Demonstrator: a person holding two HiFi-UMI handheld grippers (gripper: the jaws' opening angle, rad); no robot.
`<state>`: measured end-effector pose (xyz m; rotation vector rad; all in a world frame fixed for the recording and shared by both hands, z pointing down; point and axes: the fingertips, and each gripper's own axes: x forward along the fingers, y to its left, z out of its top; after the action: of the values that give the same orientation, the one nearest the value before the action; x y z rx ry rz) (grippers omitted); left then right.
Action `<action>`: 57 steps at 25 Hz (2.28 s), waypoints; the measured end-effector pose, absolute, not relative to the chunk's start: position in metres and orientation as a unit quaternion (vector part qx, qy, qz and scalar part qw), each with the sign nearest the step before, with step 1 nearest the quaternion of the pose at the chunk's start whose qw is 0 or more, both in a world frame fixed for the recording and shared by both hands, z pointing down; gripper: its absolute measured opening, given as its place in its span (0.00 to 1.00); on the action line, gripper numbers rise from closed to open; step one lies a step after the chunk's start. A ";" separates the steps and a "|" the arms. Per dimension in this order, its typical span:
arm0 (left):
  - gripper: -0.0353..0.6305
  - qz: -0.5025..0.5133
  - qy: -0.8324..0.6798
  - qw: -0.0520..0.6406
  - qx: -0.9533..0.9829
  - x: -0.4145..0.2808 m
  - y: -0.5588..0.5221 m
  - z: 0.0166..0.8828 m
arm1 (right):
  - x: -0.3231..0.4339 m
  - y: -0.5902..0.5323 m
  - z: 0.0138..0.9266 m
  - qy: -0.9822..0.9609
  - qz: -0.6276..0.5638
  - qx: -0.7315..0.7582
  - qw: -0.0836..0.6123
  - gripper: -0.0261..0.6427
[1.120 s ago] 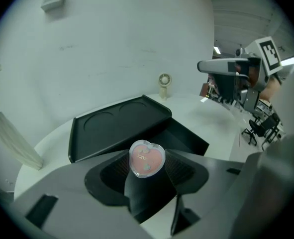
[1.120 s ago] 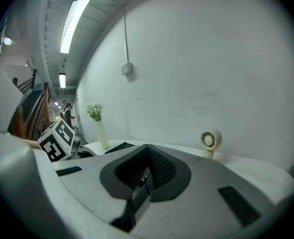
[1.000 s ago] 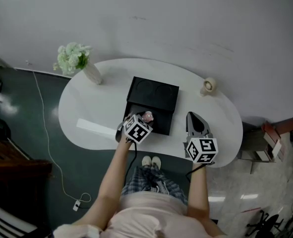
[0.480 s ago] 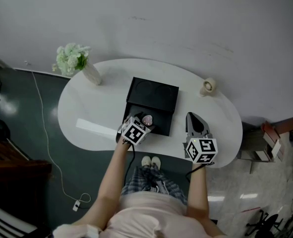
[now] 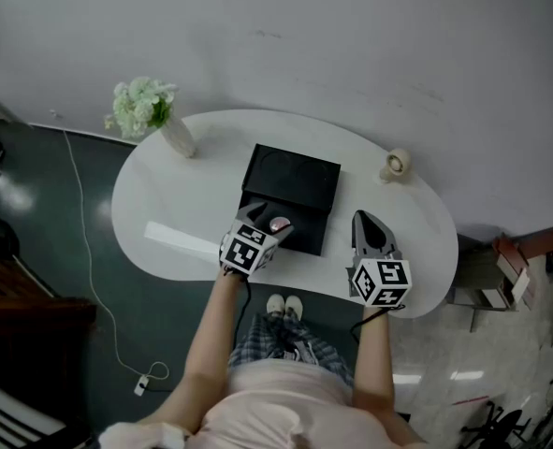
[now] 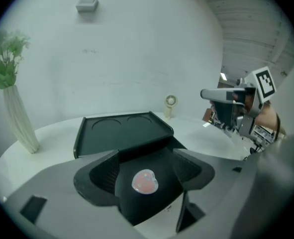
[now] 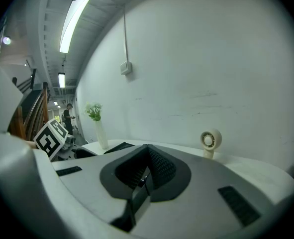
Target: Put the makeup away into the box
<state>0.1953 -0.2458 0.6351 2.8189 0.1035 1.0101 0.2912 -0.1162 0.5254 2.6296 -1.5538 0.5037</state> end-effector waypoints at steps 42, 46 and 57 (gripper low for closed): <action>0.09 0.011 -0.143 -0.004 0.990 0.133 -0.303 0.382 | 0.300 -0.098 0.421 -0.486 0.042 0.873 -0.001 0.06; 0.09 0.014 -0.145 -0.001 0.989 0.133 -0.303 0.383 | 0.301 -0.099 0.423 -0.488 0.045 0.872 0.002 0.06; 0.09 0.017 -0.148 0.001 0.989 0.135 -0.301 0.387 | 0.309 -0.098 0.426 -0.491 0.049 0.870 0.007 0.06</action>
<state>0.1355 -0.3007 0.3870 3.1039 -0.4639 0.0530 0.3088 -0.0977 0.4255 2.7214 -1.5356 0.1529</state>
